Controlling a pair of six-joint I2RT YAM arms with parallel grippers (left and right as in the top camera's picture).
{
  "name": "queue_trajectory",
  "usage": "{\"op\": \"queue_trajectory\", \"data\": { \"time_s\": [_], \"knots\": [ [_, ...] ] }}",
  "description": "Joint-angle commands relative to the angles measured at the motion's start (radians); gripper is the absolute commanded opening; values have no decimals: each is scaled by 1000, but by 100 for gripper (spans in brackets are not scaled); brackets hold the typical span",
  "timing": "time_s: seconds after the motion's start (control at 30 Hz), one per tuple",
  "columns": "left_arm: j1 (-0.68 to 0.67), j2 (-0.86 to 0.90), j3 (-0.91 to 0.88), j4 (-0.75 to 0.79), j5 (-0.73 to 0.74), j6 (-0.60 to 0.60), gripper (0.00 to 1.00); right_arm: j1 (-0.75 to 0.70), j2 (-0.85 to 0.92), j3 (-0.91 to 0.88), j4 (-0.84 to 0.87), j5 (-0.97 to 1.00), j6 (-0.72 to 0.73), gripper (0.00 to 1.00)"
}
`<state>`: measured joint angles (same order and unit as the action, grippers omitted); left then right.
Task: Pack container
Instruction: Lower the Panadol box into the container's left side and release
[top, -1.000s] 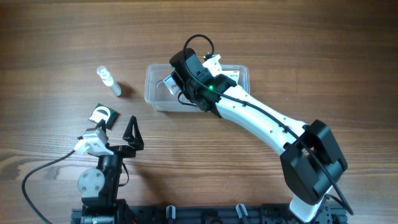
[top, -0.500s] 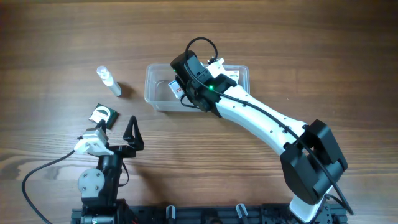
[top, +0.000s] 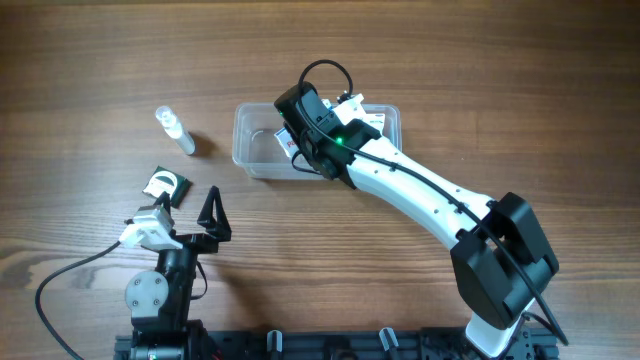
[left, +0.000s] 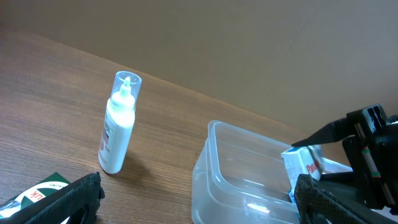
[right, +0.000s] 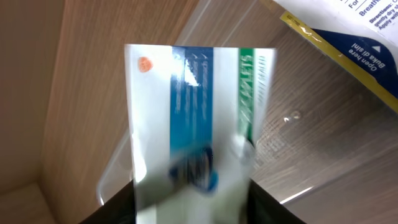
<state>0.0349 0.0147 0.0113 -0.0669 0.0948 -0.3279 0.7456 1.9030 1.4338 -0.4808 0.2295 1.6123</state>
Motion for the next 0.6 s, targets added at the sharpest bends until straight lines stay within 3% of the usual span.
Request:
{"op": "queue_trajectory", "data": {
  "time_s": [0.0,0.37,0.57],
  "knots": [
    [7,0,-6,-4,-13,8,100,1,22,15,25,29,40,49],
    [7,0,-6,-5,-13,8,100,-11,22,15,60,25,62,54],
    [7,0,-6,-4,-13,8,100,-11,21,16,114,4,-119,54]
  ]
}}
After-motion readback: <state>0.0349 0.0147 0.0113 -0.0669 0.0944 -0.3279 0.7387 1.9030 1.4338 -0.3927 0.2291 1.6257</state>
